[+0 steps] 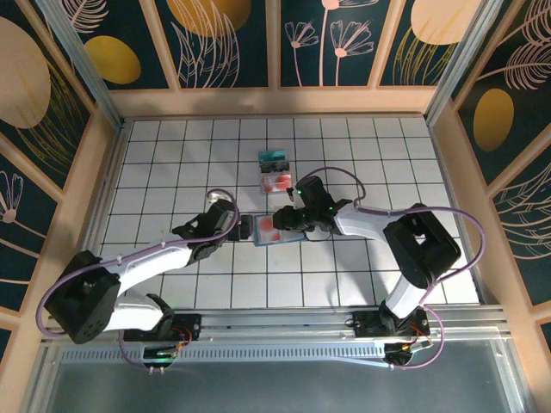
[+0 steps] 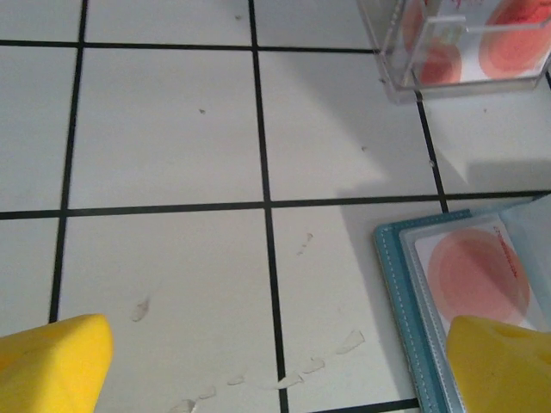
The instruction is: Take the credit cards out of the card holder
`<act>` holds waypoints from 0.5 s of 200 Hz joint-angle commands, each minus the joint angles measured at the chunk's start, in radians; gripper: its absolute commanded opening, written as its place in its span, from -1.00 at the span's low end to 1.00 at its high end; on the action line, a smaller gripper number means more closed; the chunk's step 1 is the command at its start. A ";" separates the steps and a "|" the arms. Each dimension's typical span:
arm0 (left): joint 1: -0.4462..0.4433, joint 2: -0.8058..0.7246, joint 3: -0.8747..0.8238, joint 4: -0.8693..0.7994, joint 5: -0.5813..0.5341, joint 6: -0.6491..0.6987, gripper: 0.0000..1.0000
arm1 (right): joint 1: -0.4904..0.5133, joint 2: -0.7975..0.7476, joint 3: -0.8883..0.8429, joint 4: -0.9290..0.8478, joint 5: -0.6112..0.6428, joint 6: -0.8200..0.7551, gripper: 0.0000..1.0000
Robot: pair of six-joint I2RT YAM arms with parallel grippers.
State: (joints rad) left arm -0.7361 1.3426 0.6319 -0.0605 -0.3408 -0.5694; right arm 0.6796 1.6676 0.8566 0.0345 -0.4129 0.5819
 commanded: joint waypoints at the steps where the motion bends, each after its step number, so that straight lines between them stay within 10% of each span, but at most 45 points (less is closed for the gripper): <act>1: -0.034 0.053 0.057 -0.013 -0.066 0.002 0.98 | -0.013 -0.050 -0.016 -0.021 0.023 -0.024 -0.27; 100: -0.167 0.330 0.258 0.060 -0.139 0.083 0.98 | -0.127 -0.204 -0.035 -0.217 0.280 -0.021 -0.11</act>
State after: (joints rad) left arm -0.8730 1.6104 0.8227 -0.0353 -0.4389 -0.5232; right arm 0.5724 1.5406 0.8341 -0.0944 -0.2577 0.5591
